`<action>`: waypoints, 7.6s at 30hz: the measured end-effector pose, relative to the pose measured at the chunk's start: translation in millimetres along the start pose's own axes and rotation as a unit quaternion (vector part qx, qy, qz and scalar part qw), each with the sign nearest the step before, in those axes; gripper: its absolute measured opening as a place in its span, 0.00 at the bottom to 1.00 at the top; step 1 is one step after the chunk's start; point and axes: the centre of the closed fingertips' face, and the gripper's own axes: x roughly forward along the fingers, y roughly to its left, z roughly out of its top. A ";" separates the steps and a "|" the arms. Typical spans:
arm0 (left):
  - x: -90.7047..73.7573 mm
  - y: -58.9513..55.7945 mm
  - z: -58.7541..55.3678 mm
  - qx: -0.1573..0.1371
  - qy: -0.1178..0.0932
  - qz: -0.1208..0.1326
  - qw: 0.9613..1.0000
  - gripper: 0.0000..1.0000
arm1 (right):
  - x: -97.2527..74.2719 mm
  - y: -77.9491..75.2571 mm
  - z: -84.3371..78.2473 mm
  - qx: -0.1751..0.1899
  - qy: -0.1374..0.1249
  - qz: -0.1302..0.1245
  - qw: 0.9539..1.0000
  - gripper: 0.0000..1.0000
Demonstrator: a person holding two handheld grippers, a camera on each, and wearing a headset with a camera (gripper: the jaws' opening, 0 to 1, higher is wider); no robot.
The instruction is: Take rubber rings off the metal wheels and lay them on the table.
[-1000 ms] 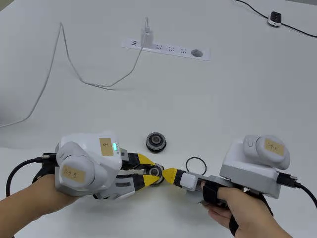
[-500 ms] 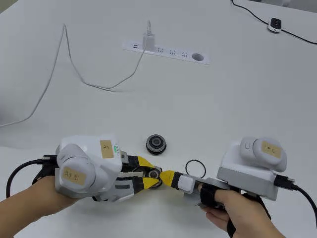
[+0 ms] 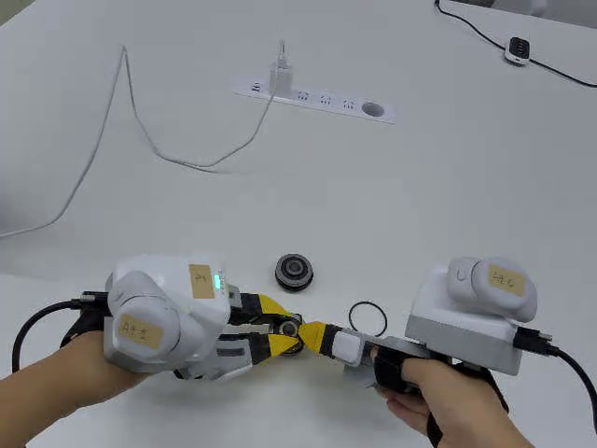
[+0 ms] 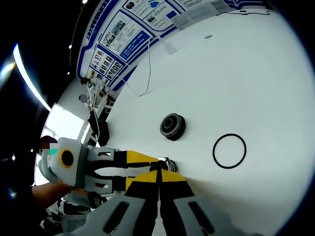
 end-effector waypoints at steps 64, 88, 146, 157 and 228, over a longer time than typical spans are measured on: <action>-48.0 20.5 15.2 -0.035 -0.037 0.053 0.997 0.39 | -1.7 31.2 -2.5 -0.050 0.002 0.038 0.998 0.01; -52.7 35.2 33.6 -0.018 -0.050 0.088 0.995 0.74 | -44.0 -13.7 52.6 0.031 -0.080 0.033 0.996 0.01; -43.4 57.4 38.7 -0.048 -0.044 0.113 0.992 0.84 | -67.0 -87.1 27.4 -0.003 -0.071 -0.104 0.992 0.15; -14.6 70.5 34.8 -0.053 -0.030 0.103 0.993 0.65 | -71.1 -75.1 38.6 0.024 -0.100 -0.081 0.991 0.15; 20.4 66.8 12.6 -0.021 0.005 0.043 0.999 0.12 | 4.1 -5.1 67.5 -0.007 -0.060 0.087 0.994 0.27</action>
